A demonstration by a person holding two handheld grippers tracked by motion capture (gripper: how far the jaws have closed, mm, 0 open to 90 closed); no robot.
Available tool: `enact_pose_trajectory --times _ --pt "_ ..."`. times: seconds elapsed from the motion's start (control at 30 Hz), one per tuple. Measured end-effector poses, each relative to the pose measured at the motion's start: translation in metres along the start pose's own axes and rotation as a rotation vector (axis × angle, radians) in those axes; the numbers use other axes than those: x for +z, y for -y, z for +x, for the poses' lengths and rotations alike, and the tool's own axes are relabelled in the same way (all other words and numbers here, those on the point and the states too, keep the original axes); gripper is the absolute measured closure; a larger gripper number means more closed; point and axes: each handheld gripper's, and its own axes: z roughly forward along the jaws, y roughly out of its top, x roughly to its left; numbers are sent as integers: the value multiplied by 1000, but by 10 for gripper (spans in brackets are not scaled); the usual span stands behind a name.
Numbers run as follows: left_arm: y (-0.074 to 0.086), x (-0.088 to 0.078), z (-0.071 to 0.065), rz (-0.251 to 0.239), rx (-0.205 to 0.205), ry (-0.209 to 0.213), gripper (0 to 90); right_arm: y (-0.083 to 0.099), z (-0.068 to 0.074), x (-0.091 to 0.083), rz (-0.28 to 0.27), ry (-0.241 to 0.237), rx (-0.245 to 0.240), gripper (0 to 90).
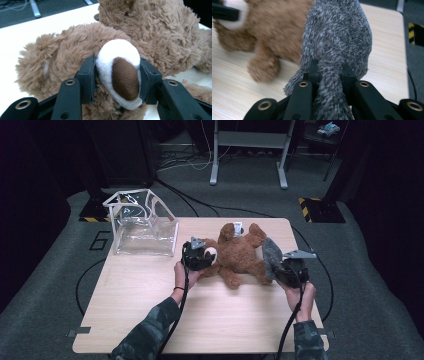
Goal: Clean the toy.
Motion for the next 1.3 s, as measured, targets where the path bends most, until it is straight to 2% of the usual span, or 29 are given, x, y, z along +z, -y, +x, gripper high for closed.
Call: enact_pose_trajectory --times 0.2,0.4,0.47,0.57,0.63,0.7,0.73,0.8,0.83,0.9,1.0,1.13,1.2,1.23,1.3 --pt "-1 1 -13 6 -14 36 544 -25 31 18 10 -29 -76 768" --pt "-2 5 -27 8 -12 64 537 -40 55 44 48 -52 -113 770" --pt "-3 6 -28 11 3 58 512 -40 58 57 77 -47 -109 772" --pt "-5 3 -26 0 25 59 407 -36 56 71 93 -65 -83 774" --pt "-5 -3 -23 -14 25 76 364 -35 54 73 79 -72 -79 774" --pt "-4 -10 -21 -2 49 57 292 -35 55 72 80 -70 -80 774" --pt "-3 -15 -17 7 58 59 260 -35 55 70 79 -71 -82 774" --pt "3 -22 -10 7 66 26 242 -35 56 67 75 -72 -79 774" --pt "7 -24 -5 13 61 28 230 -35 56 64 72 -76 -73 774" --pt "16 -28 5 42 59 -5 216 -35 57 61 59 -87 -73 774" --pt "33 -31 24 83 37 -21 188 -38 59 57 40 -120 -75 774" --pt "51 -36 43 139 32 -47 151 -46 69 51 18 -158 -83 773" --pt "61 -37 51 156 31 -68 146 -51 76 49 13 -178 -107 772" --pt "65 -38 55 161 23 -65 145 -54 79 49 5 -198 -113 772" --pt "72 -38 61 188 38 -86 145 -59 90 48 8 -204 -130 771"
